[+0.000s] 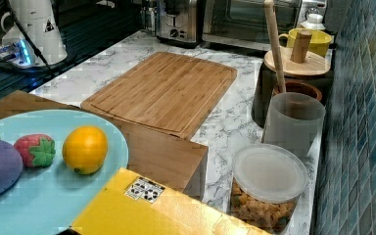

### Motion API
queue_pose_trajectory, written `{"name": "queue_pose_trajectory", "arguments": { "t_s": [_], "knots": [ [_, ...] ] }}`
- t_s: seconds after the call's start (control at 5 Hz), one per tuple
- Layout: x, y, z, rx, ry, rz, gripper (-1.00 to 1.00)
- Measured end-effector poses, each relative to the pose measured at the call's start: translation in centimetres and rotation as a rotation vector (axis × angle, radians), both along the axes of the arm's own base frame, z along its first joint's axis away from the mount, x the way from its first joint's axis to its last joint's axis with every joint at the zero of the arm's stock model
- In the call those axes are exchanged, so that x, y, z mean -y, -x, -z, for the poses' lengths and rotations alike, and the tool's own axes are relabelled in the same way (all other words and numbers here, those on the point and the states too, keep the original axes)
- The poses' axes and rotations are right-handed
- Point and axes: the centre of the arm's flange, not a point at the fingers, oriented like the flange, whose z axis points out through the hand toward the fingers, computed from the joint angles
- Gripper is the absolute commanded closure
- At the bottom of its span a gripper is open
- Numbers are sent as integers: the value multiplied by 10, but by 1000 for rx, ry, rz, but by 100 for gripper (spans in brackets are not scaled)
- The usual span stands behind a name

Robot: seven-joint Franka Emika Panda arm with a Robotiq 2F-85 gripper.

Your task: Turn on the toaster.

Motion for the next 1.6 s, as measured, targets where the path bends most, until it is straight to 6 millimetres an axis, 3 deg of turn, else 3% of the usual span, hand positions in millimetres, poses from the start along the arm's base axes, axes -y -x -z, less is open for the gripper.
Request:
{"name": "queue_pose_trajectory", "arguments": {
  "t_s": [0.2,0.4,1.6],
  "knots": [
    [-2,-8,25,-21,42,39,100],
    [-13,-20,29,-52,100,73,100],
    [-17,-18,27,-53,115,71,100]
  ]
}}
